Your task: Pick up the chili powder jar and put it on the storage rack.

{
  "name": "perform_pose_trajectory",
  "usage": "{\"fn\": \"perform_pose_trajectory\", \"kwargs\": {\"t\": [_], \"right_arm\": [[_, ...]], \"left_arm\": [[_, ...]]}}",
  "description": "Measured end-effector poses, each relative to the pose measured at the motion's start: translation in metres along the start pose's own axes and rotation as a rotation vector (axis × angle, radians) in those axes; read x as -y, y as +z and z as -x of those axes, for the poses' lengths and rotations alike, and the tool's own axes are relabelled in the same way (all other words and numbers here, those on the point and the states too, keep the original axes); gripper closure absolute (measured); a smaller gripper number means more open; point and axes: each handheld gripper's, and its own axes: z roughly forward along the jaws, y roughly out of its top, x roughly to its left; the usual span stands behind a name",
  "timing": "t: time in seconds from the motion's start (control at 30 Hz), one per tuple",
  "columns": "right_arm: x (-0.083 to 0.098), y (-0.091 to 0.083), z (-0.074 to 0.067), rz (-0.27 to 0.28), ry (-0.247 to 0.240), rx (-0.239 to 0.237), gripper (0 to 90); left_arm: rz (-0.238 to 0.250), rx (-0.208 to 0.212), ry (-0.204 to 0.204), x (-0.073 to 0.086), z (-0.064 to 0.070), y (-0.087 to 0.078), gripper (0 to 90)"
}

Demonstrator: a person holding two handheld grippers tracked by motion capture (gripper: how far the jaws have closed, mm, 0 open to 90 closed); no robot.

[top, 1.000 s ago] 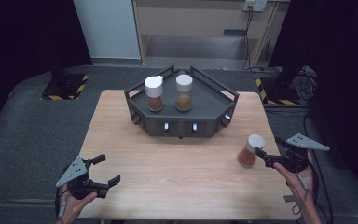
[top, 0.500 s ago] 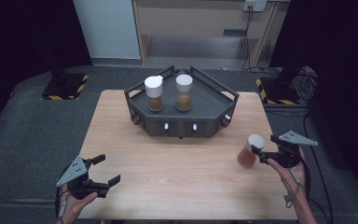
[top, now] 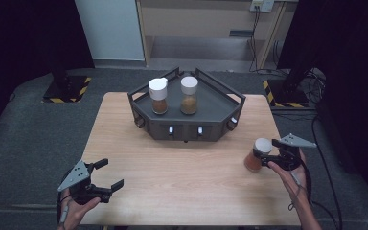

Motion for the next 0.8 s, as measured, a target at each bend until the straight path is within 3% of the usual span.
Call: {"fn": "perform_pose_trajectory", "kwargs": {"t": [0.33, 0.57, 0.8], "right_arm": [[0.0044, 0.0078, 0.0008, -0.007, 0.003, 0.000, 15.7], [0.0070, 0.0080, 0.0000, 0.005, -0.017, -0.004, 32.8], [0.0053, 0.0075, -0.0010, 0.000, -0.039, -0.003, 33.7]], "left_arm": [[0.000, 0.001, -0.001, 0.0000, -0.0002, 0.0000, 0.5], [0.001, 0.003, -0.004, 0.0003, -0.0006, 0.0001, 0.6], [0.002, 0.003, -0.005, 0.0004, -0.0007, 0.0001, 0.5]]}}
